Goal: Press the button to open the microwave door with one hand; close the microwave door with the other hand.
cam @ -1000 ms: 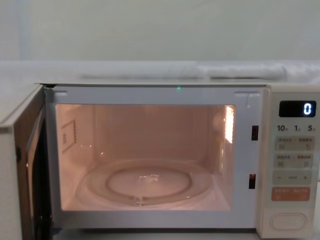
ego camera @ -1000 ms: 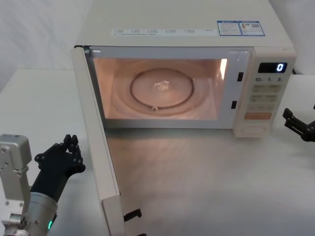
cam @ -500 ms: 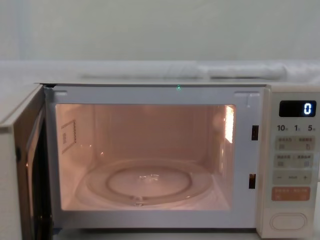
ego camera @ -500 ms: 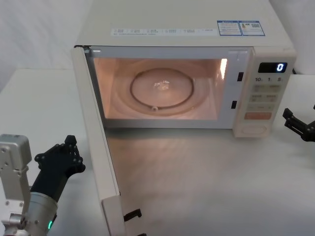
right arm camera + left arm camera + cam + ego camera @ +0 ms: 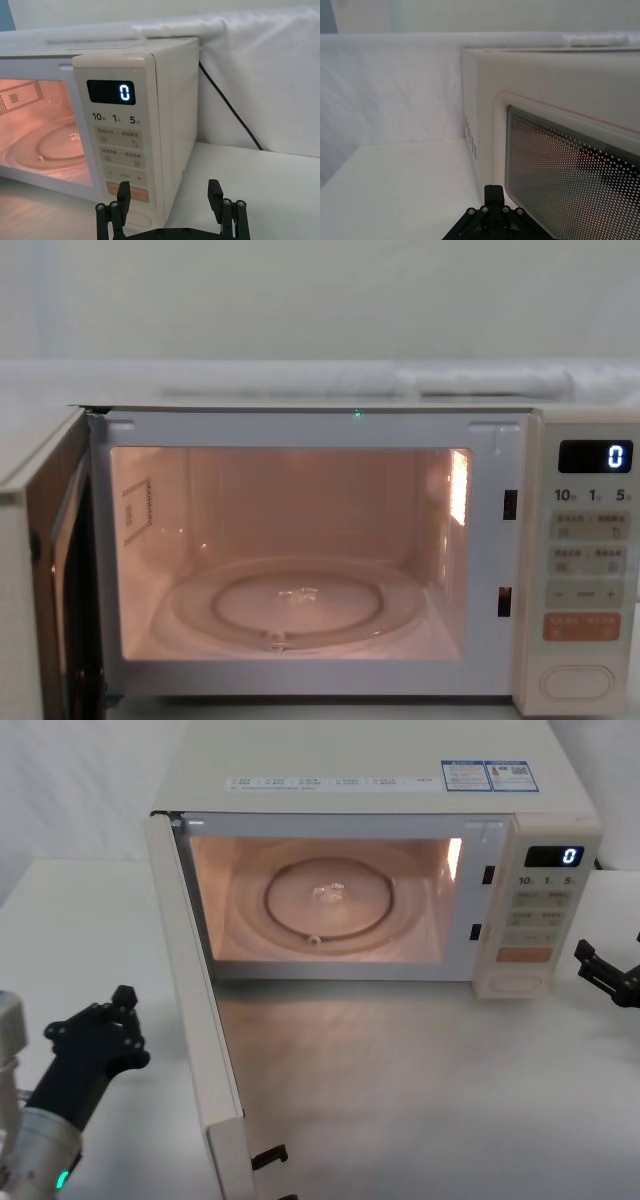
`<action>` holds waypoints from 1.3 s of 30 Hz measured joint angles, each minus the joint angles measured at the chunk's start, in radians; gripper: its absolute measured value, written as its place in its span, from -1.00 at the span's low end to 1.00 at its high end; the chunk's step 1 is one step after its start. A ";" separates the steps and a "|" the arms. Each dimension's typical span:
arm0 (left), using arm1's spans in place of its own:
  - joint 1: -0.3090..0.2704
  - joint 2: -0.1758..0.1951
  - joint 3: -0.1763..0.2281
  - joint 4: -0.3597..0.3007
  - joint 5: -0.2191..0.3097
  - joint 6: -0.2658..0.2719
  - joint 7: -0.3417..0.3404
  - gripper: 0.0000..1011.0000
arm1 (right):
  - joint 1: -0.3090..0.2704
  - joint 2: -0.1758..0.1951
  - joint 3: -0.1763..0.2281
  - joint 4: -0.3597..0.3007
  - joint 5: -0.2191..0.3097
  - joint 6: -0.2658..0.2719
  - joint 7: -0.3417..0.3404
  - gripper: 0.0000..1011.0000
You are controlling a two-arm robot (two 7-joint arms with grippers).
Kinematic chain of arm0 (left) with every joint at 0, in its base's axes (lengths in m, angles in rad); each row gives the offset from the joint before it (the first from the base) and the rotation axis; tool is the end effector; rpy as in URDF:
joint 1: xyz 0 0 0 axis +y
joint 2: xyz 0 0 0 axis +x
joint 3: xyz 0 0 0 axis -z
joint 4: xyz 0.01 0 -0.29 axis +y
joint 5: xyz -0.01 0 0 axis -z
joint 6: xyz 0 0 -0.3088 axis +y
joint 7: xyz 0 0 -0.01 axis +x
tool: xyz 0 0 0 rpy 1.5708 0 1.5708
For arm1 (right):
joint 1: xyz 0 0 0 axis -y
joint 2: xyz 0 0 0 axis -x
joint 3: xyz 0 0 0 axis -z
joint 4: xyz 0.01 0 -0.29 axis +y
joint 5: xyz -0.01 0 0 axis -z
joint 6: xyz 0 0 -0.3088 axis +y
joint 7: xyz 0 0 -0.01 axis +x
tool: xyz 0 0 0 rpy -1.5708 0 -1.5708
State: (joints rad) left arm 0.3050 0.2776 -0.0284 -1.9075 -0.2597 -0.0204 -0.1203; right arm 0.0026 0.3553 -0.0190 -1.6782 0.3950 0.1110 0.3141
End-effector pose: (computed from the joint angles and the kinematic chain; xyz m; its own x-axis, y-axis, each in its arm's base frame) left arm 0.2442 0.0618 -0.2698 0.1836 0.9828 0.0192 -0.9818 0.1843 -0.0452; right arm 0.3287 -0.0866 -0.2516 0.3644 -0.9304 -0.0403 0.9311 0.3647 -0.0019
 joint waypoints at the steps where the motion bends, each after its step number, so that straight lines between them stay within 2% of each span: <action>1: 0.012 0.003 -0.014 -0.011 -0.006 -0.003 -0.011 -1.00 | 0.000 0.000 0.000 0.000 0.000 0.000 0.000 0.98; 4: 0.033 0.006 -0.037 -0.030 -0.023 -0.012 -0.031 -1.00 | 0.000 0.000 0.000 0.000 0.000 0.000 0.000 0.98; 10: 0.106 0.018 -0.093 -0.095 -0.105 -0.043 -0.108 -1.00 | 0.000 0.000 0.000 0.000 0.000 0.000 0.000 0.98; 14: 0.164 0.061 -0.120 -0.146 -0.188 -0.065 -0.200 -1.00 | 0.000 0.000 0.000 0.000 0.000 0.000 0.000 0.98; 18: 0.193 0.103 -0.131 -0.176 -0.240 -0.079 -0.271 -1.00 | 0.000 0.000 0.000 0.000 0.000 0.000 0.000 0.98; 30: 0.217 0.221 -0.130 -0.225 -0.308 -0.087 -0.403 -1.00 | 0.000 0.000 0.000 0.000 0.000 0.000 0.000 0.98; 33: 0.208 0.247 -0.119 -0.225 -0.323 -0.084 -0.426 -1.00 | 0.000 0.000 0.000 0.000 0.000 0.000 0.000 0.98; 39: 0.144 0.274 -0.058 -0.201 -0.334 -0.065 -0.441 -1.00 | 0.000 0.000 0.000 0.000 0.000 0.000 0.000 0.98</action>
State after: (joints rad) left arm 0.4488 0.5519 -0.0865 -2.1084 -0.5935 -0.0850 -0.5615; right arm 0.0025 0.3553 -0.0191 -1.6781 0.3950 0.1110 0.3141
